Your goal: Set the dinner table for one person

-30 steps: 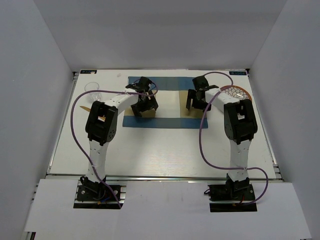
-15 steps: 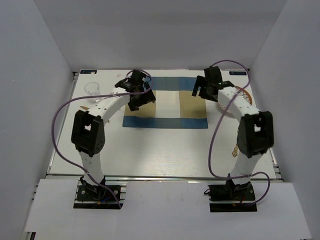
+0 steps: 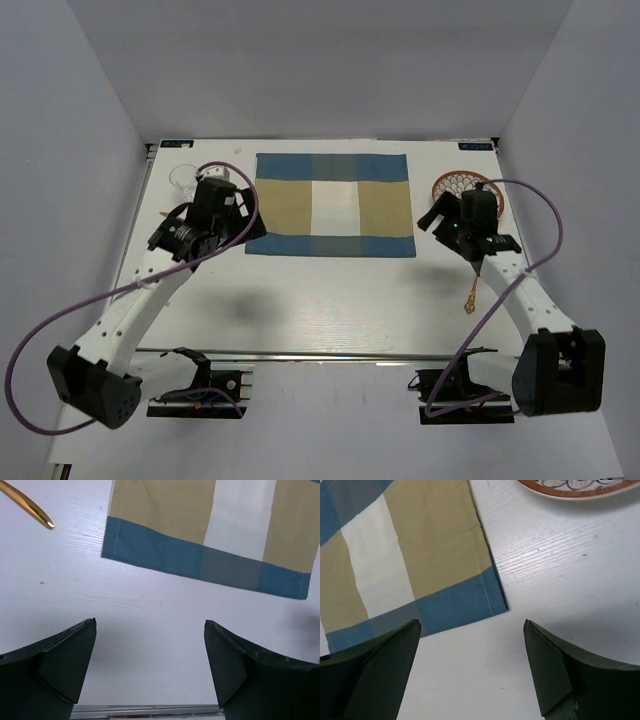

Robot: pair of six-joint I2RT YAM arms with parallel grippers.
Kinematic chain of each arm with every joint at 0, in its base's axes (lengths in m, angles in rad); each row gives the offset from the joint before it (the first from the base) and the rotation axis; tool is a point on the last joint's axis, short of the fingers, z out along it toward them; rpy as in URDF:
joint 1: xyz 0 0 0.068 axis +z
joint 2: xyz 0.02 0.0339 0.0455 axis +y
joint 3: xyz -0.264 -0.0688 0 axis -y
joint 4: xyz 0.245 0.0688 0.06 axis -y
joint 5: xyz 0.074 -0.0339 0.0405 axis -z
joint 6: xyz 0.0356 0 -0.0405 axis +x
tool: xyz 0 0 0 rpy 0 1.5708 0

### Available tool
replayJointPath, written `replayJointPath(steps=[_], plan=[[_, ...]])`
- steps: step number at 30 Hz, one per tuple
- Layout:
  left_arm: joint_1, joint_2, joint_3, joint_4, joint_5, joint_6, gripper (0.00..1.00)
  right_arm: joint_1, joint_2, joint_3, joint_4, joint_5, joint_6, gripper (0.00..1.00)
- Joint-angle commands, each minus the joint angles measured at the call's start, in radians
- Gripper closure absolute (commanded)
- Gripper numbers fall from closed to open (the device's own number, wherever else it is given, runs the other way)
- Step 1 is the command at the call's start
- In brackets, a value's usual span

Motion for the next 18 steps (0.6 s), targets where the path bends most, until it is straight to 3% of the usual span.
replayJointPath(steps=[1, 7, 13, 18], plan=[[0.002, -0.064, -0.069, -0.007, -0.004, 0.105, 0.02, -0.043, -0.092, -0.039, 0.085, -0.029, 0.076, 0.11], [0.002, -0.199, -0.233, 0.040, -0.053, 0.102, 0.02, -0.123, -0.151, -0.069, 0.088, 0.040, 0.169, 0.11], [0.011, -0.253, -0.272, 0.046, -0.065, 0.103, 0.02, -0.286, -0.013, -0.062, 0.122, 0.060, 0.345, 0.11], [0.011, -0.314, -0.290, 0.074, -0.042, 0.117, 0.02, -0.317, 0.101, -0.072, 0.231, 0.081, 0.427, 0.11]])
